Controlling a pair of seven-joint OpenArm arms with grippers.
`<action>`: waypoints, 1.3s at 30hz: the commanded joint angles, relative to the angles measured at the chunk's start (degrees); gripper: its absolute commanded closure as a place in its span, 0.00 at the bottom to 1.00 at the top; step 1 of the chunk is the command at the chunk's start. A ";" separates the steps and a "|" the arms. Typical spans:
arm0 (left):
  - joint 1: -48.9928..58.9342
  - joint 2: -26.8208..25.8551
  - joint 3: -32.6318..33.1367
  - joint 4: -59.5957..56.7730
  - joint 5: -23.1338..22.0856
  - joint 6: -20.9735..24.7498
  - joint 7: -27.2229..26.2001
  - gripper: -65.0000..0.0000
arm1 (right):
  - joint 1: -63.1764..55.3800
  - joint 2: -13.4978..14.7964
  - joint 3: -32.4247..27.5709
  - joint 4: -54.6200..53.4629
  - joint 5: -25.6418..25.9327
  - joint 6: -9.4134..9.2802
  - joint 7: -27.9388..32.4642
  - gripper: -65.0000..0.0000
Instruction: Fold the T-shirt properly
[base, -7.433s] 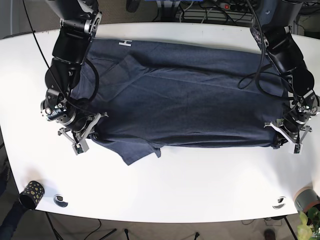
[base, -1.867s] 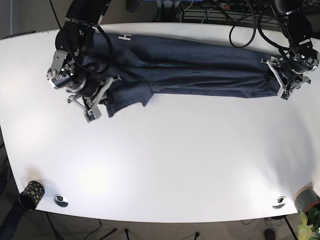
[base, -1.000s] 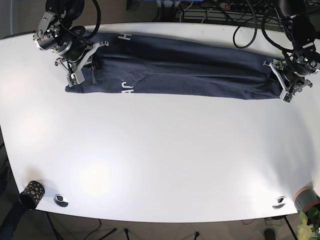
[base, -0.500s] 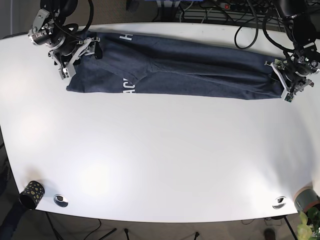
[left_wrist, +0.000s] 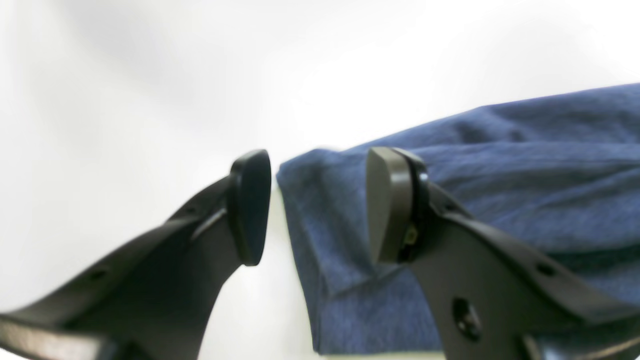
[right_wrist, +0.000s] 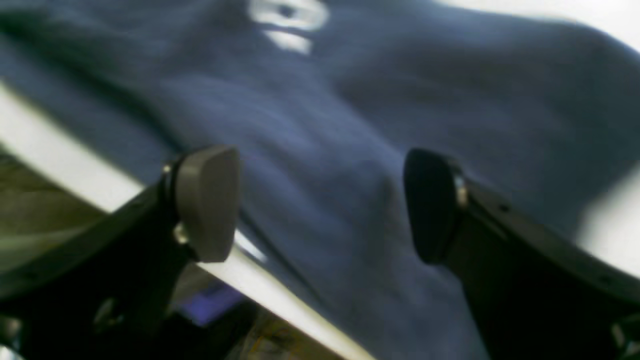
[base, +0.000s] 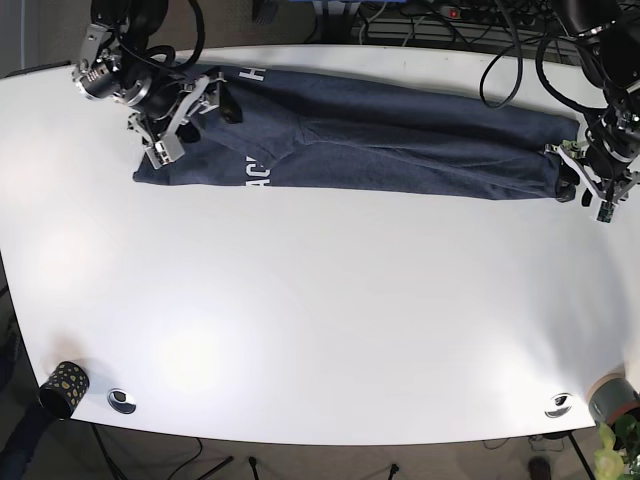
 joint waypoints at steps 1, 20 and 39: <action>-0.42 -0.09 0.42 0.76 -0.82 -0.08 -1.06 0.58 | 0.69 0.83 0.07 -2.61 0.48 0.25 0.87 0.25; -2.62 0.35 4.47 -11.99 9.29 -0.08 -5.45 0.58 | 16.86 2.06 -0.11 -26.78 -21.94 0.25 12.47 0.25; -8.42 0.70 -3.00 -1.09 1.81 -0.08 8.44 0.34 | 19.85 2.94 -0.11 -28.98 -22.29 0.25 13.08 0.25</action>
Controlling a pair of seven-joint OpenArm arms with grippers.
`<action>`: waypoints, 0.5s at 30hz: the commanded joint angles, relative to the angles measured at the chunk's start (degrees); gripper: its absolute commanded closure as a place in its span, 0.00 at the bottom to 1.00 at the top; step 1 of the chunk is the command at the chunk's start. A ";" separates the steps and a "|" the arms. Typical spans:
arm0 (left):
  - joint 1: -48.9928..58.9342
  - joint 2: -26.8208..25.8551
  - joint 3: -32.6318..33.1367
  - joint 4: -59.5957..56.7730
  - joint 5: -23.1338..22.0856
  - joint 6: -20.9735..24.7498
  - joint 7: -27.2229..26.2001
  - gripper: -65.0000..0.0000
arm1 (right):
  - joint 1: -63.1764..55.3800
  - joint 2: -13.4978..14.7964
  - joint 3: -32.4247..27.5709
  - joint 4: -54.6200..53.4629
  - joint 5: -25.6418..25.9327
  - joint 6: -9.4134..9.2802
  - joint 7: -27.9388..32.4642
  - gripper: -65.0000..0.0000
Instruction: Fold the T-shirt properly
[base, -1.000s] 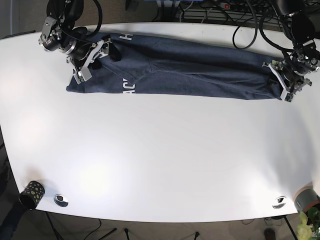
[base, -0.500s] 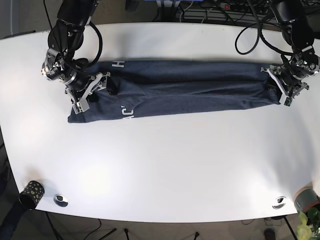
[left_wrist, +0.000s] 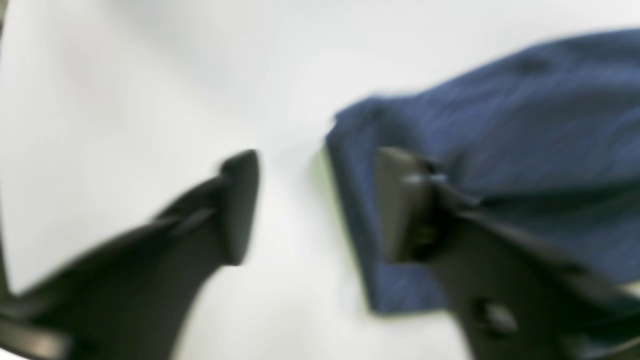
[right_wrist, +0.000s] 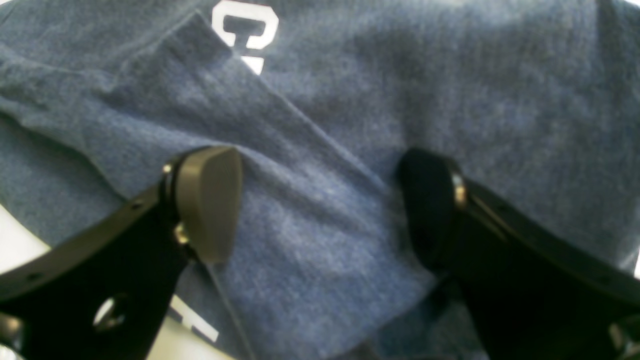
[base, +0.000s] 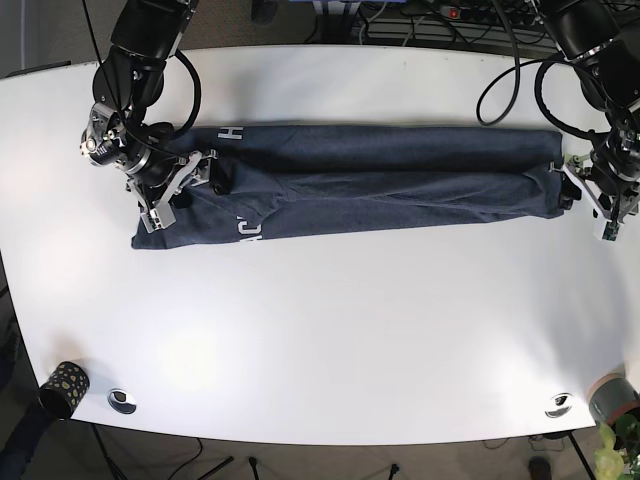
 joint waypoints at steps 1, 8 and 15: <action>-1.12 -1.07 -0.58 -0.64 -0.46 -0.06 -0.90 0.30 | -0.35 0.62 0.22 -0.31 -4.32 -1.87 -3.96 0.25; -6.66 -0.98 -0.40 -9.95 -2.75 -0.06 -0.90 0.24 | -0.35 0.62 0.22 -0.39 -4.32 -1.87 -3.88 0.25; -11.06 -0.98 0.74 -17.78 -3.10 -0.06 -0.90 0.24 | -0.35 0.62 0.22 -0.39 -4.32 -1.87 -3.88 0.25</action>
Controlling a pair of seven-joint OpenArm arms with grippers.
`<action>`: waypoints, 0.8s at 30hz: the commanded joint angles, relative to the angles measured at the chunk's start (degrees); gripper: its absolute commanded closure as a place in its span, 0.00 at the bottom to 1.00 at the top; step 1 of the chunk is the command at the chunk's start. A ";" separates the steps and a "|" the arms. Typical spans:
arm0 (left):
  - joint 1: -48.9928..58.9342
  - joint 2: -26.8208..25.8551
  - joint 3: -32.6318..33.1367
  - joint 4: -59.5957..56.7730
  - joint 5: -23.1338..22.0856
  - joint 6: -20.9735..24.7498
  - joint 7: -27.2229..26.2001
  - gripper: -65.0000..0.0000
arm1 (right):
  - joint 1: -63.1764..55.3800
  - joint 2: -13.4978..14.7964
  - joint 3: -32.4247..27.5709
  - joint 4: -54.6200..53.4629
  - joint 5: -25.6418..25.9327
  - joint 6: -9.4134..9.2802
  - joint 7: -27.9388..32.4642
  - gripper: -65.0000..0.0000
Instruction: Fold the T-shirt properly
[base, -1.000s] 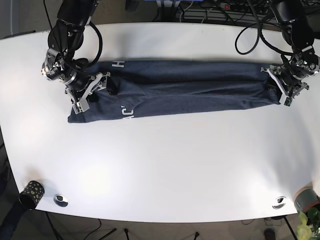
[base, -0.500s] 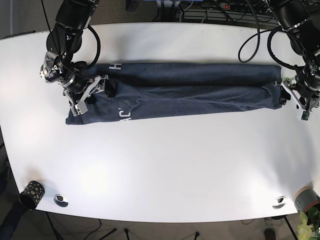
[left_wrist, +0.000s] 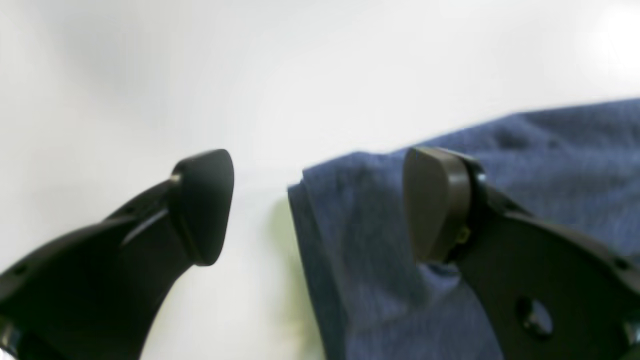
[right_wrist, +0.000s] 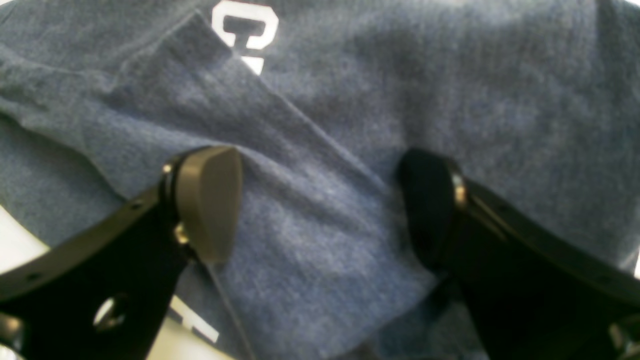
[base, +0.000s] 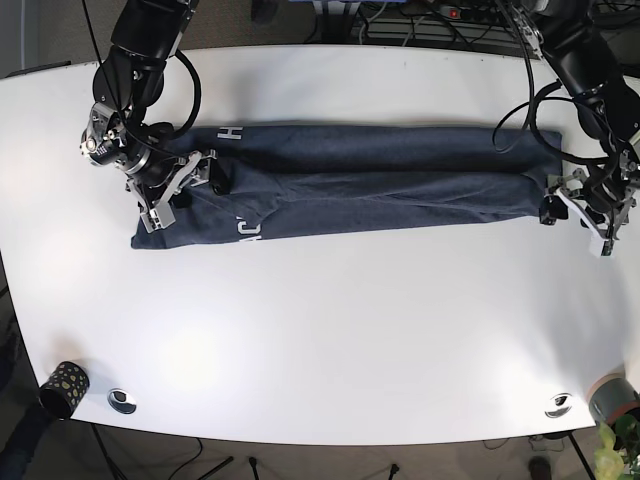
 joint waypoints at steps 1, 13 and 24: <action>-1.77 -1.05 1.51 -0.58 -0.98 -0.06 -0.79 0.24 | -0.35 0.65 0.20 -0.39 -4.21 -1.85 -3.90 0.25; -1.86 -1.40 6.35 -2.16 -1.07 -0.06 -0.87 0.71 | -0.35 0.56 0.20 -0.39 -4.21 -1.85 -3.90 0.25; 0.60 -3.51 6.00 3.11 -1.07 -0.06 -0.79 1.00 | -0.35 0.56 0.20 -0.57 -4.21 -1.85 -3.81 0.25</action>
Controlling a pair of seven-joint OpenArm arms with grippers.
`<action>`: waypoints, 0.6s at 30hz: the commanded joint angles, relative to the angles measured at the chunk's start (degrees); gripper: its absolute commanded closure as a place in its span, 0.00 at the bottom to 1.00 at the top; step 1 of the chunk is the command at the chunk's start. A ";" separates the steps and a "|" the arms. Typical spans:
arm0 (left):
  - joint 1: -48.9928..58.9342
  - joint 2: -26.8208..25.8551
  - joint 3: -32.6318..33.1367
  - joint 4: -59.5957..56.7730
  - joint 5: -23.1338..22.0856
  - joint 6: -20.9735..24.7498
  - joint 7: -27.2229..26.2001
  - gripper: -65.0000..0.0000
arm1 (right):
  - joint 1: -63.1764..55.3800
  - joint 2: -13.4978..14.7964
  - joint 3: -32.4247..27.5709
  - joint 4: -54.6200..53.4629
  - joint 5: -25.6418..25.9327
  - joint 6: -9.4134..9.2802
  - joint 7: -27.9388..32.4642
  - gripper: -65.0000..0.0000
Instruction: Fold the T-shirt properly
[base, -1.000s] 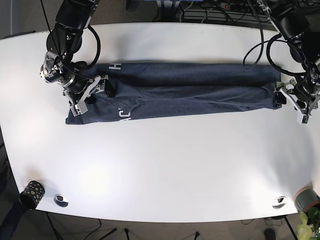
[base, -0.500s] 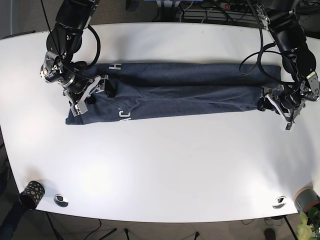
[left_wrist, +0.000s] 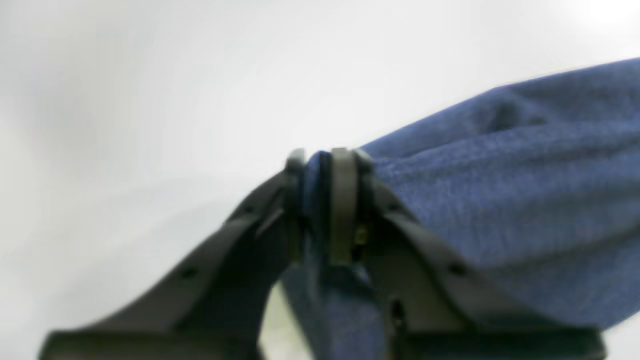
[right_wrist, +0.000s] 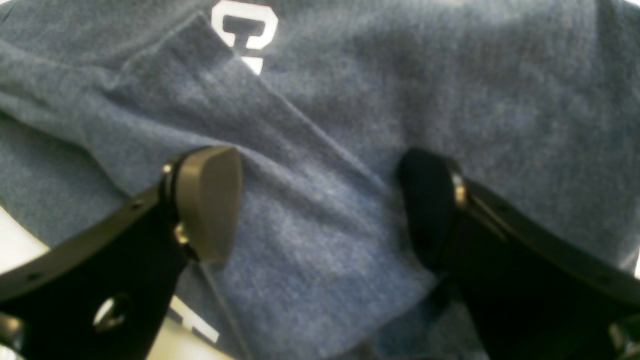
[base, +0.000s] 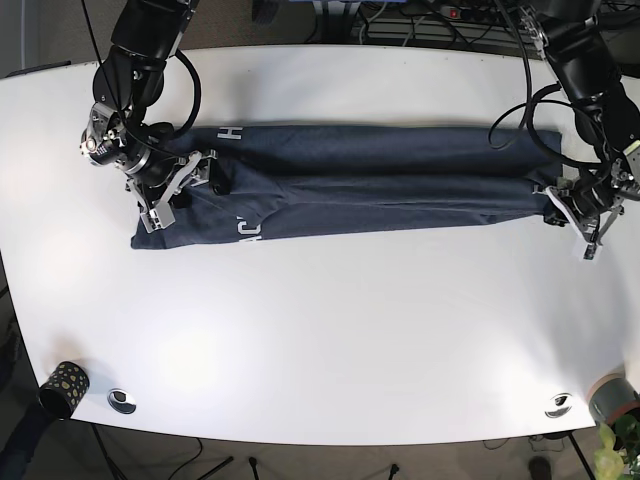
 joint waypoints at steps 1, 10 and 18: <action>0.47 -1.21 -0.37 4.48 -0.30 -0.03 -0.85 1.00 | -0.37 0.56 0.18 -0.53 -4.21 -1.85 -3.66 0.25; 7.77 -0.86 -0.37 17.84 -0.30 -0.03 -0.59 1.00 | -0.37 -0.94 0.18 -0.61 -4.21 -1.85 -3.57 0.25; 13.92 -1.21 -1.24 21.71 -0.30 -0.03 -0.59 1.00 | -0.37 -1.11 0.18 -0.70 -4.21 -1.85 -3.57 0.25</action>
